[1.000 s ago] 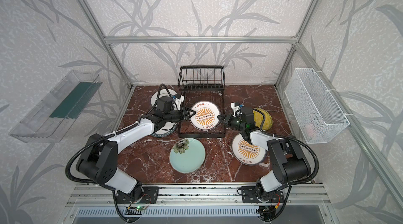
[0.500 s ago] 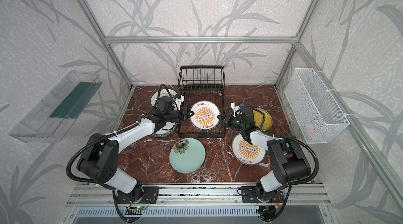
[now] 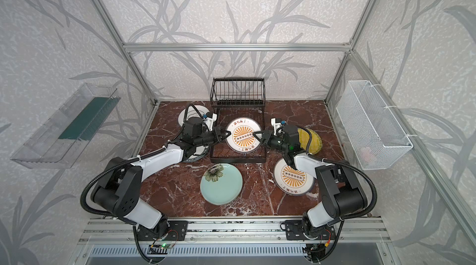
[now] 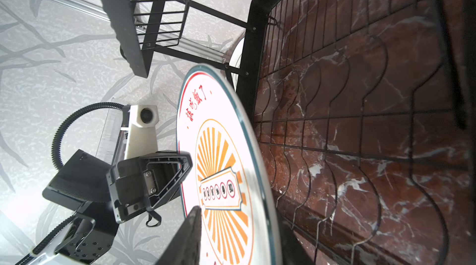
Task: Load plates into a dish rack
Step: Pick up the plate from the top-right of the table.
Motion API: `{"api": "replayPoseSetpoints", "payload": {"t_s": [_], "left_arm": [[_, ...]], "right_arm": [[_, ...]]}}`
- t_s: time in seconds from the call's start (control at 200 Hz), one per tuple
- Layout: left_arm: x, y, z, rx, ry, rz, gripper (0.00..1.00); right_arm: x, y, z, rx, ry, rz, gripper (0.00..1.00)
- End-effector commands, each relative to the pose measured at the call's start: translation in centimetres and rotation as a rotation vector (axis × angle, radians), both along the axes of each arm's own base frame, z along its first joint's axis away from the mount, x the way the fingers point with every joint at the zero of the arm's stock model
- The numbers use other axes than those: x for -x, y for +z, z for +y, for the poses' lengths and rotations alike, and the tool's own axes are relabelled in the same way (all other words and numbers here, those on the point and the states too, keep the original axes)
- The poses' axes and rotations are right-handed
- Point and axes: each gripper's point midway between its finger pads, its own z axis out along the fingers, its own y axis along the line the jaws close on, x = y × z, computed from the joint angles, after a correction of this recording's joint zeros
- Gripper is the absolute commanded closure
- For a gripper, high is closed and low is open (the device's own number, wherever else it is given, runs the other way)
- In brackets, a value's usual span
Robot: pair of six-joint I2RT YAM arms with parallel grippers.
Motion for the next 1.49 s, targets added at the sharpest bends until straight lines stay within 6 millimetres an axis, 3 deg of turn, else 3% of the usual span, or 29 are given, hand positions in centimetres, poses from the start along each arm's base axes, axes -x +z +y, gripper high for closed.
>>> {"api": "replayPoseSetpoints", "payload": {"t_s": [0.0,0.14,0.2,0.475,0.775,0.965,1.07,1.195,1.49], "left_arm": [[-1.1,4.0,-0.6,0.143,0.017,-0.101,1.0],[-1.3,4.4,-0.5,0.144,0.034,-0.114,1.0],[-1.4,4.3,-0.4,0.14,0.039,-0.113,1.0],[-1.1,4.2,-0.2,0.135,0.043,-0.118,1.0],[-1.0,4.8,0.1,0.118,0.049,-0.137,1.0],[-0.6,4.6,0.8,0.044,0.066,-0.135,1.0],[-0.5,4.5,1.1,0.014,0.069,-0.132,0.93],[-0.4,4.6,1.1,0.014,0.07,-0.136,0.77],[-0.4,5.0,1.1,0.008,0.065,-0.149,0.63]], "right_arm": [[0.0,2.2,1.2,-0.036,0.025,-0.062,0.58],[0.4,2.1,1.7,-0.046,0.03,-0.049,0.62],[0.3,2.9,1.8,-0.062,0.03,-0.08,0.66],[0.3,3.7,2.2,-0.066,0.047,-0.092,1.0],[0.3,4.6,2.4,-0.068,0.054,-0.117,1.0],[0.7,4.0,2.3,-0.034,0.062,-0.076,1.0],[0.9,4.7,2.4,-0.045,0.07,-0.112,1.0],[1.2,5.3,2.4,-0.053,0.08,-0.14,1.0],[1.7,6.6,1.9,-0.029,0.063,-0.194,1.0]]}}
